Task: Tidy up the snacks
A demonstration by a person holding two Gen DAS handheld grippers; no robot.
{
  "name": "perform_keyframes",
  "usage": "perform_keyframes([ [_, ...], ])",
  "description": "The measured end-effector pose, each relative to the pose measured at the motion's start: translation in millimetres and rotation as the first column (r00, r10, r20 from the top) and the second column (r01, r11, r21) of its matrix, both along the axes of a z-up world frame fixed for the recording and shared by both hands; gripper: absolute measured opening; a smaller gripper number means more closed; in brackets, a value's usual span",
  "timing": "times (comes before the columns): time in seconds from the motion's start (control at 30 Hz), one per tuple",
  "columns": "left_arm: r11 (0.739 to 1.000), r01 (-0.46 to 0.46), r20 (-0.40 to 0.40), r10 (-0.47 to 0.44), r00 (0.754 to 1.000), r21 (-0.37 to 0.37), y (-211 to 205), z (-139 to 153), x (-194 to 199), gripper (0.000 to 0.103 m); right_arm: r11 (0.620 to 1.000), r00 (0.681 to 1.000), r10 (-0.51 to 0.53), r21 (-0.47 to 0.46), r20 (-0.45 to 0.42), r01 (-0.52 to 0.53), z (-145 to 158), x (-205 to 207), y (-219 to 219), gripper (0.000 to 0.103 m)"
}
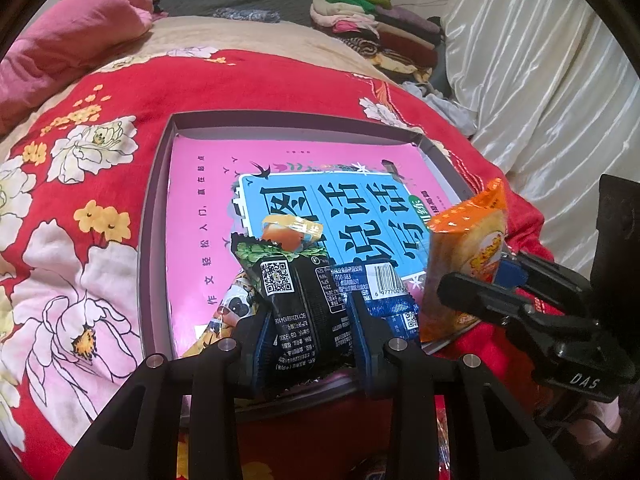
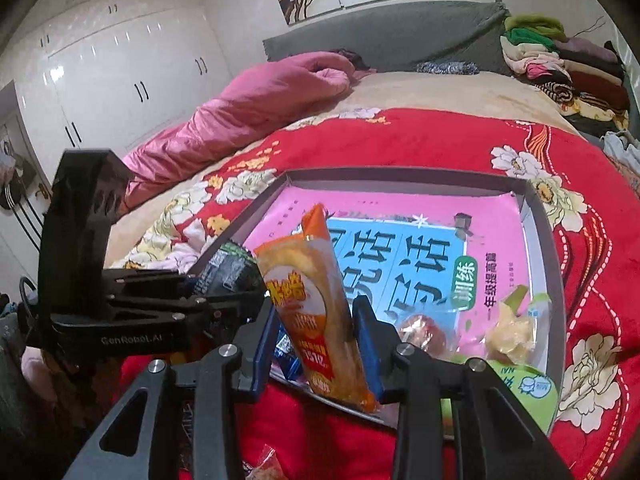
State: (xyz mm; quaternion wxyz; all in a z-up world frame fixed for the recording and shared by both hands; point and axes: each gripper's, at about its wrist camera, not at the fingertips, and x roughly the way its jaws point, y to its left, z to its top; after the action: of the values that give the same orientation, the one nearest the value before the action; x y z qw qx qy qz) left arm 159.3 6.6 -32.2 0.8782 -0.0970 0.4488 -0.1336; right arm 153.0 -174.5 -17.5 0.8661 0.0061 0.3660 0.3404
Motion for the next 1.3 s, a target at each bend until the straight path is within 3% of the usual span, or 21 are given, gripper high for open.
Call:
perform_keyframes([
  [0.23,1.000,0.000,0.002,0.000,1.000,0.002,0,1,-1,0.036,1.000,1.000,0.000,-0.016,-0.015,0.000,-4,0,1,0.040],
  [0.33,1.000,0.000,-0.001,0.000,1.000,-0.002,1,1,-1,0.036,1.000,1.000,0.005,-0.014,-0.022,-0.005,-5,-1,1,0.048],
  [0.63,1.000,0.001,-0.007,-0.001,1.000,-0.004,2,3,-1,0.037,0.999,1.000,0.007,-0.045,-0.001,-0.007,-4,-7,5,0.055],
  [1.3,1.000,0.012,-0.001,-0.012,1.000,-0.006,-1,7,-6,0.052,0.995,0.997,-0.023,-0.090,0.080,0.030,6,-13,-1,0.069],
])
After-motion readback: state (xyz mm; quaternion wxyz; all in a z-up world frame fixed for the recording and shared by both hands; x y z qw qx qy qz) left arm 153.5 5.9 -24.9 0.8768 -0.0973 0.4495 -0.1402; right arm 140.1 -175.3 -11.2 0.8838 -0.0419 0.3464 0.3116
